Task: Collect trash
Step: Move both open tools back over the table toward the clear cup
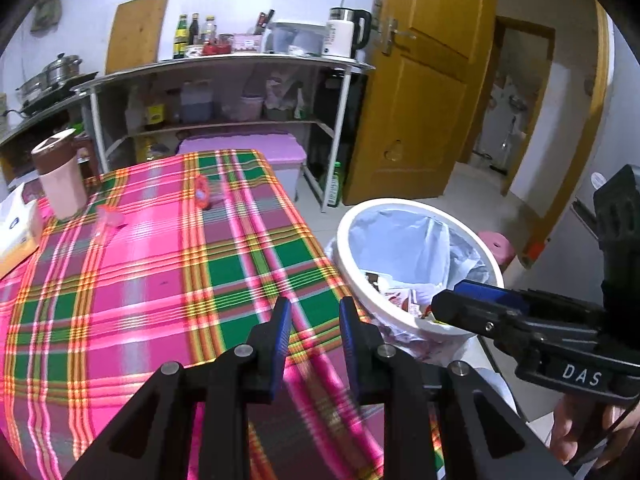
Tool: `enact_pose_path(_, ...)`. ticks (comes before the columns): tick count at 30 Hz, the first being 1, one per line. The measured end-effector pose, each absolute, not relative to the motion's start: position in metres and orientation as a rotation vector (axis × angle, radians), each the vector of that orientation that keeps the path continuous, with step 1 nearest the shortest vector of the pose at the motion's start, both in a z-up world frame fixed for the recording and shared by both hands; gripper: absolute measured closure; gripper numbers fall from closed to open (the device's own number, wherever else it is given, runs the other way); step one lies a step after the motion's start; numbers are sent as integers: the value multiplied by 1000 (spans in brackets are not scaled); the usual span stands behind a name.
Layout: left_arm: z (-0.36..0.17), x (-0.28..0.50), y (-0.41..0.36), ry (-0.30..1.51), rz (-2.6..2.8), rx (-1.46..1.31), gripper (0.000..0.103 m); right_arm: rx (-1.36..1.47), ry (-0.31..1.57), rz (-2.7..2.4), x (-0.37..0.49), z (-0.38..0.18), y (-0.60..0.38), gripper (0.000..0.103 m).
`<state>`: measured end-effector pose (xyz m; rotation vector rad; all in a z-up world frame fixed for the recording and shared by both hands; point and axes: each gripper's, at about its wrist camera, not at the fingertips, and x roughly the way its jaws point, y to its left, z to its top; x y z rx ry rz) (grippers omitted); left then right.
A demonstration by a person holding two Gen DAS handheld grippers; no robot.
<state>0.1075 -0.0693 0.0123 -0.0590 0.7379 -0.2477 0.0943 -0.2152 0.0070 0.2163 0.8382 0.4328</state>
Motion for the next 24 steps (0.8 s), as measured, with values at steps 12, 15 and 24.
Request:
enact_pose_path(12, 22, 85, -34, 707, -166, -76, 79, 167, 829, 507, 88, 15, -180, 63)
enact_pose_path(15, 24, 80, -25, 699, -148, -82, 79, 158, 818, 530, 87, 16, -171, 63)
enact_pose_path(24, 22, 76, 1, 690, -104, -100, 79, 111, 781, 566, 91, 16, -147, 61)
